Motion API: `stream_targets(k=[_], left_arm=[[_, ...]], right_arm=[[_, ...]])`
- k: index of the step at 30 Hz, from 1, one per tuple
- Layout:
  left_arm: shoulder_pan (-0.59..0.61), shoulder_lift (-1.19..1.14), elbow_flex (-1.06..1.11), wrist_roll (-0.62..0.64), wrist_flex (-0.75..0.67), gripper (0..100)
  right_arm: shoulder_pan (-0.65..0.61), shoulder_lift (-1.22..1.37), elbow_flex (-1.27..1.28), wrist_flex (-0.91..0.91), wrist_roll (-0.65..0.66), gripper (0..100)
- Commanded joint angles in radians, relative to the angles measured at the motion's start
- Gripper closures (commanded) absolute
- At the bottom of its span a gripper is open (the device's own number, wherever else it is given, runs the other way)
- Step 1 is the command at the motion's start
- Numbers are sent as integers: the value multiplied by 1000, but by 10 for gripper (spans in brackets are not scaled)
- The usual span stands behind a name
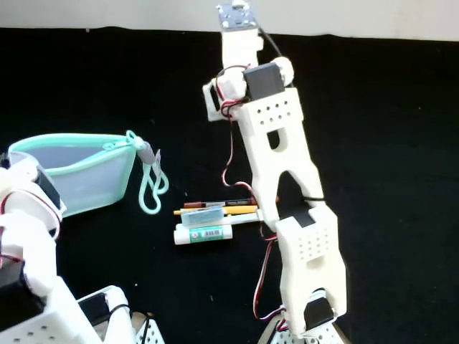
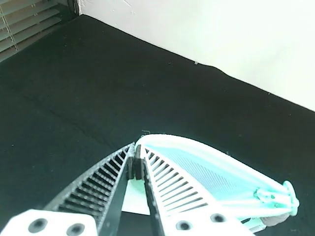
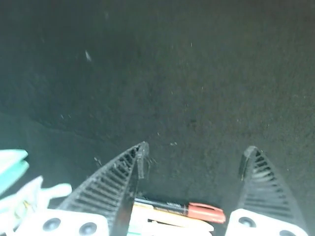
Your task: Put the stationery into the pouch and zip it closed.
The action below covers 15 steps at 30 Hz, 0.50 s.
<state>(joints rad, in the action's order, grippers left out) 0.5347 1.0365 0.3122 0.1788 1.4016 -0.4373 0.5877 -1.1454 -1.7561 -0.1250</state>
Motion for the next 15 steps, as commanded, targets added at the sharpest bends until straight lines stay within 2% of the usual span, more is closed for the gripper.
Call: stream_targets(k=[1,8,15], left_arm=[[-18,1,-31,14,-32,993],[-19,1,-33,83,-120,993],[-99,1,-35,100,-190,994]], right_arm=[[10,-56,31,-10,34,709],[13,-56,127,-10,66,710],[13,-56,188,-10,97,710]])
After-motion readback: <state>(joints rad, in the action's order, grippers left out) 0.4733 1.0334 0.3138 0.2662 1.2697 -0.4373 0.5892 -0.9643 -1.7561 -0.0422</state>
